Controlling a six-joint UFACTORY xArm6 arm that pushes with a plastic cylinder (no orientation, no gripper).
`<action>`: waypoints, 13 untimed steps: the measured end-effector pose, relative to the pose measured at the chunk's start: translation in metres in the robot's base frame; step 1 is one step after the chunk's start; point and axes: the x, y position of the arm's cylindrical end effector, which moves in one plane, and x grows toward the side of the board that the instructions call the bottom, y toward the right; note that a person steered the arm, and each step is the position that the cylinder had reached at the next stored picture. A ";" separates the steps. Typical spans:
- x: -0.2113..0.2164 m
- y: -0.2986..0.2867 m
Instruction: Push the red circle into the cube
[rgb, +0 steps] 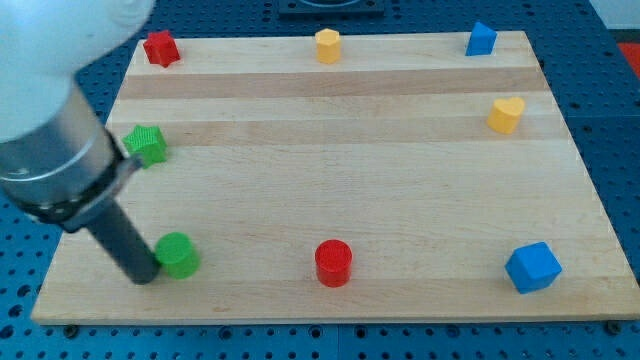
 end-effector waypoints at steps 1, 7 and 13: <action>-0.002 0.050; -0.002 0.275; 0.011 0.161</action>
